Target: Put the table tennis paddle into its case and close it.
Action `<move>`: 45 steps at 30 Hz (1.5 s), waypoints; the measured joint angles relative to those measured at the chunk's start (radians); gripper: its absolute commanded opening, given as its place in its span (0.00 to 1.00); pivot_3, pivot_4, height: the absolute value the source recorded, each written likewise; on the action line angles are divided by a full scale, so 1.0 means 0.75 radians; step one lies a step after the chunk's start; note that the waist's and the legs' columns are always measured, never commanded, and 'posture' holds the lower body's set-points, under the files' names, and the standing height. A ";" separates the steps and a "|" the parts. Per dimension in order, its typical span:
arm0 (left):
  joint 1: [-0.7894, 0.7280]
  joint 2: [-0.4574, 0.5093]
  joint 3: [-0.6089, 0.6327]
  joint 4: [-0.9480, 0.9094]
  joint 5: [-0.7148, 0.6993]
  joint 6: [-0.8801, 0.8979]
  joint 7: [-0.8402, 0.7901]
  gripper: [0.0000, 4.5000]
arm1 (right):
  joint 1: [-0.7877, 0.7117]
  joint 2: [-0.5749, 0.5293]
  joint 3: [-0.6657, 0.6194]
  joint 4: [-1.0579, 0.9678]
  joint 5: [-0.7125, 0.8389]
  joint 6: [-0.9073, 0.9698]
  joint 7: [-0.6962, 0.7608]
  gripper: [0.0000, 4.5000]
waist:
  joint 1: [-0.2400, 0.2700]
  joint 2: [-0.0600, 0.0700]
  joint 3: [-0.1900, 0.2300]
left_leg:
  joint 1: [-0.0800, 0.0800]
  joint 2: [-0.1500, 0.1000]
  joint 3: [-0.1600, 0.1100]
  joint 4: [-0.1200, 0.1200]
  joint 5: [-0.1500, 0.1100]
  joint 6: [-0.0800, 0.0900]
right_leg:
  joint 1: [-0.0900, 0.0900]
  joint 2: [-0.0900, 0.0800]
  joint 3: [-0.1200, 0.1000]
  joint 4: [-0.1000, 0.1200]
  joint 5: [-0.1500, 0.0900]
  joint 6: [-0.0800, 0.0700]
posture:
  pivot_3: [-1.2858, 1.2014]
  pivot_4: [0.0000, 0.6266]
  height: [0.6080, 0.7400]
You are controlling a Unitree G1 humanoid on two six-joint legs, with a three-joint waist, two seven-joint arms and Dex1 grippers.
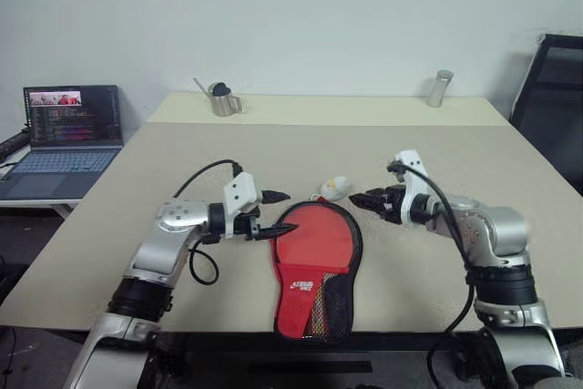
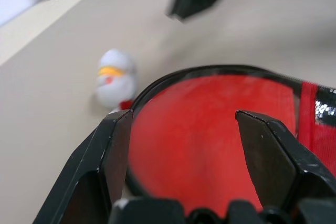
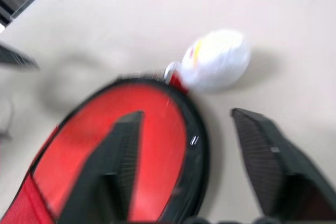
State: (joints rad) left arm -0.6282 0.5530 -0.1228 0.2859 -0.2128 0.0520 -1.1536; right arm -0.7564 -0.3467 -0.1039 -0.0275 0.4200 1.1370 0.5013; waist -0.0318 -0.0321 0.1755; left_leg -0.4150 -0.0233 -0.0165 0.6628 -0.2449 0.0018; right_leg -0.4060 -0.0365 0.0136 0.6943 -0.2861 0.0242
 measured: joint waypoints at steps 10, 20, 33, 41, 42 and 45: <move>-0.127 -0.139 -0.122 0.277 0.051 0.042 -0.118 0.99 | -0.250 0.000 0.077 0.425 -0.083 -0.259 0.041 1.00 | -0.005 0.000 0.000 | -0.001 0.000 0.002 0.000 0.000 0.000 | -0.001 0.000 0.001 0.000 0.000 0.000 | 0.52 0.24 1.00; -0.134 -0.196 -0.155 0.394 0.136 -0.053 -0.128 0.99 | -0.438 0.164 0.117 0.922 -0.165 -0.521 0.070 1.00 | -0.002 0.000 0.000 | -0.001 0.000 0.002 0.000 0.000 0.000 | -0.001 0.000 0.001 0.000 0.000 0.000 | 0.52 0.24 1.00; -0.122 -0.199 -0.155 0.365 0.158 -0.061 -0.131 0.99 | -0.592 0.286 0.115 1.604 -0.349 -1.044 -0.030 1.00 | -0.006 0.000 0.000 | 0.000 0.000 0.002 0.000 0.000 0.000 | -0.002 0.000 0.001 0.001 0.000 0.000 | 0.52 0.24 1.00; -0.108 -0.197 -0.155 0.350 0.165 -0.079 -0.122 1.00 | -0.600 0.354 0.111 1.706 -0.425 -1.142 -0.067 0.81 | -0.005 0.001 0.000 | 0.000 0.000 0.002 0.000 0.000 0.000 | -0.002 0.000 0.002 0.002 0.000 0.000 | 0.52 0.24 1.00; -0.108 -0.196 -0.155 0.350 0.167 -0.081 -0.121 1.00 | -0.603 0.357 0.109 1.708 -0.426 -1.147 -0.070 0.73 | -0.005 0.001 0.000 | 0.000 0.000 0.002 0.000 0.000 0.000 | -0.002 0.000 0.001 0.002 0.000 0.000 | 0.52 0.24 1.00; -0.108 -0.196 -0.155 0.351 0.178 -0.090 -0.110 1.00 | -0.608 0.363 0.098 1.709 -0.426 -1.153 -0.071 0.48 | -0.005 0.001 0.000 | 0.000 0.000 0.002 0.000 0.000 0.000 | -0.002 0.000 0.001 0.002 0.000 0.000 | 0.52 0.24 1.00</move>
State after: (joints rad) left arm -0.7090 0.4057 -0.2391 0.5491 -0.0796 -0.0157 -1.2363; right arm -1.2121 -0.0746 -0.0306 1.2539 0.1001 0.2719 0.4484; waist -0.0358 -0.0317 0.1758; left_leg -0.4153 -0.0233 -0.0154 0.6626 -0.2448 0.0017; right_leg -0.4074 -0.0367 0.0147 0.6958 -0.2861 0.0241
